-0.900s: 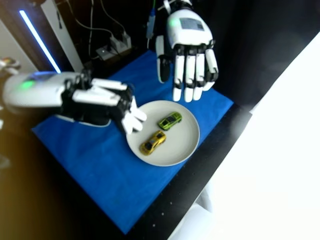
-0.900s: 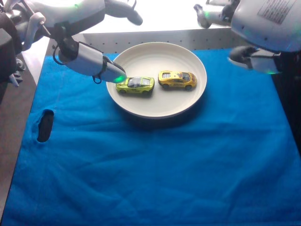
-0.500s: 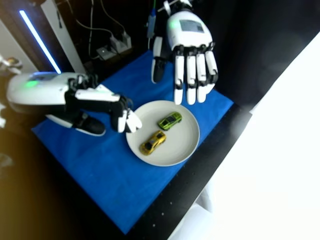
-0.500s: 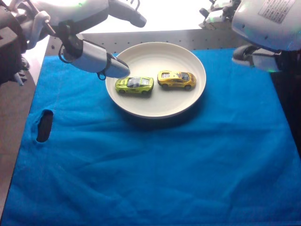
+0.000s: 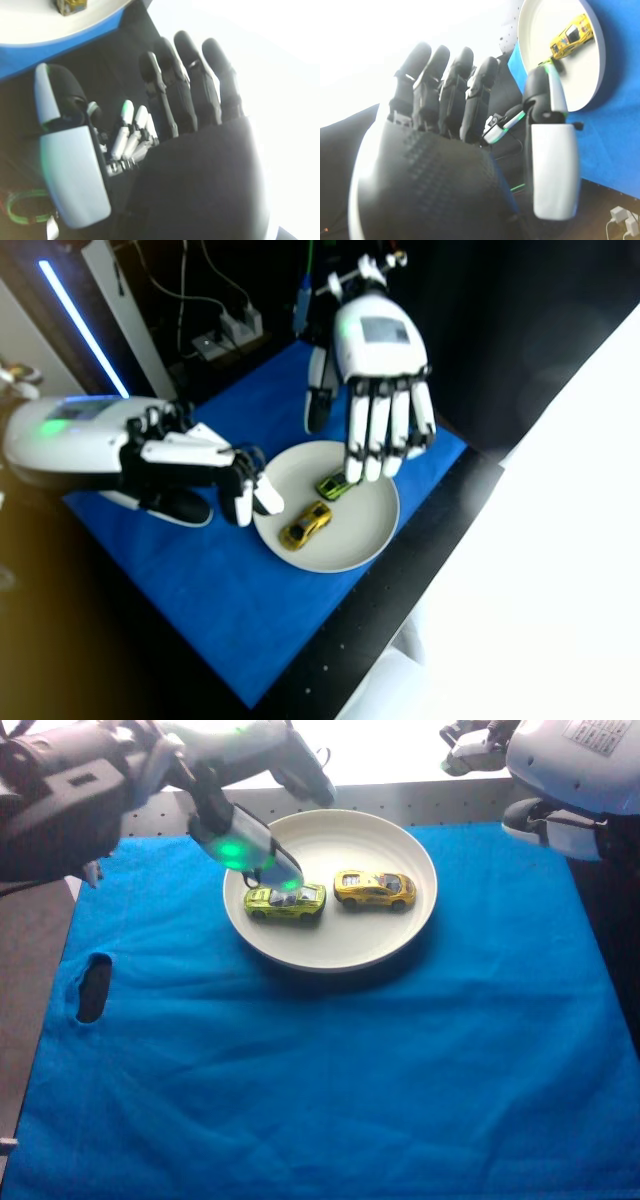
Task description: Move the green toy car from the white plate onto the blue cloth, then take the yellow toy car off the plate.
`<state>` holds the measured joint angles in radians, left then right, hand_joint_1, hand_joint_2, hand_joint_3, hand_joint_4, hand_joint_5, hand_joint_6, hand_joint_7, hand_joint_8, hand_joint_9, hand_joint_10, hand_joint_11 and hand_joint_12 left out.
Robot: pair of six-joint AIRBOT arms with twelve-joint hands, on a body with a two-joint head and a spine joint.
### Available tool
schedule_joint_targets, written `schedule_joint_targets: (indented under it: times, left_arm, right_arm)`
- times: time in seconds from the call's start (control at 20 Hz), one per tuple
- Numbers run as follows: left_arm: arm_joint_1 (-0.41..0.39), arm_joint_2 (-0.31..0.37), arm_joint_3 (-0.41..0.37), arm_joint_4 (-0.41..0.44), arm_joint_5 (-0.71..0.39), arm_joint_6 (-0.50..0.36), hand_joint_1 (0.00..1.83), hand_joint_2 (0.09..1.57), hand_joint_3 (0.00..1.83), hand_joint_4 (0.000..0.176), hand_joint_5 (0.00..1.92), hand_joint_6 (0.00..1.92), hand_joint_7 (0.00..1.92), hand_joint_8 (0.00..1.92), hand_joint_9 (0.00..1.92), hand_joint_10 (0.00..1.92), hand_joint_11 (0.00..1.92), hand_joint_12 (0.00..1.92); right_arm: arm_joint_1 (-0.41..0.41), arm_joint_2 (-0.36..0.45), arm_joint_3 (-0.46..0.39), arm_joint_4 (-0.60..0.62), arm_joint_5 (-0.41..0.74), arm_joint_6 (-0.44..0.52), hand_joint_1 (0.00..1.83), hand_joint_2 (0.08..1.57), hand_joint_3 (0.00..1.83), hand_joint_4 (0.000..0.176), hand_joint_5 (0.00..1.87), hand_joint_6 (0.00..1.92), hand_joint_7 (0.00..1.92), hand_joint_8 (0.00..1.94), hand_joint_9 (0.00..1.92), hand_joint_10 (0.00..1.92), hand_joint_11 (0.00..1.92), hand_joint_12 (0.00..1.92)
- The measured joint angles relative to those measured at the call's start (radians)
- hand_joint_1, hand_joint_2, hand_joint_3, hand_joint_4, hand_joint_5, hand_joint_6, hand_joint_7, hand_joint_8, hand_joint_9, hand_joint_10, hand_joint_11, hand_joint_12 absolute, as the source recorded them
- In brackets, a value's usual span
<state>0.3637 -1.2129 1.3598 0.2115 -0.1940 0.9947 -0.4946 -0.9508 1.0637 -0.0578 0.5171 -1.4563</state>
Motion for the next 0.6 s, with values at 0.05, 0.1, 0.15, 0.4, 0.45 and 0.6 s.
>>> schedule_joint_targets:
  times: [0.05,0.1,0.15,0.4,0.45,0.6]
  left_arm:
    - [0.000,-0.016,0.012,0.001,0.018,0.000,0.93,0.89,0.00,0.000,0.81,0.02,0.80,0.02,0.45,0.78,0.09,1.65]
    - [0.000,-0.024,0.018,0.001,0.027,0.000,0.92,0.89,0.00,0.000,0.82,0.02,0.81,0.02,0.46,0.79,0.13,1.63]
    - [0.000,-0.034,0.030,0.001,0.035,0.000,0.94,0.89,0.00,0.000,0.81,0.01,0.81,0.02,0.48,0.73,0.12,1.59]
    - [0.006,-0.067,0.061,0.000,0.065,0.000,0.98,0.87,0.00,0.000,0.81,0.00,0.84,0.27,0.47,1.16,0.24,1.81]
    - [0.016,-0.069,0.062,-0.005,0.065,0.000,0.97,0.87,0.00,0.000,0.82,0.00,0.81,0.32,0.50,1.07,0.24,1.73]
    - [0.030,-0.069,0.073,-0.022,0.075,-0.001,0.99,0.87,0.00,0.000,0.84,0.00,0.72,0.59,0.50,1.15,0.29,1.79]
  right_arm:
    - [0.000,0.000,0.000,0.003,0.000,0.000,1.09,1.09,0.00,0.000,0.68,0.32,0.57,0.45,0.22,1.13,0.00,1.85]
    - [0.000,0.000,0.000,0.003,0.000,0.000,1.09,1.09,0.00,0.000,0.66,0.39,0.55,0.55,0.24,1.16,0.00,1.89]
    - [0.000,0.000,0.000,0.003,0.000,0.000,1.09,1.10,0.00,0.000,0.64,0.43,0.54,0.58,0.25,1.14,0.00,1.85]
    - [0.000,0.000,0.000,0.004,-0.001,0.000,1.12,1.10,0.00,0.000,0.53,0.74,0.46,0.81,0.23,1.22,0.00,1.84]
    - [0.000,0.000,0.000,0.003,0.000,0.000,1.10,1.11,0.00,0.000,0.50,0.79,0.43,0.84,0.22,1.25,0.00,1.86]
    - [0.000,0.000,0.000,0.005,0.000,0.000,1.07,1.11,0.00,0.000,0.49,0.84,0.43,0.81,0.23,1.19,0.00,1.84]
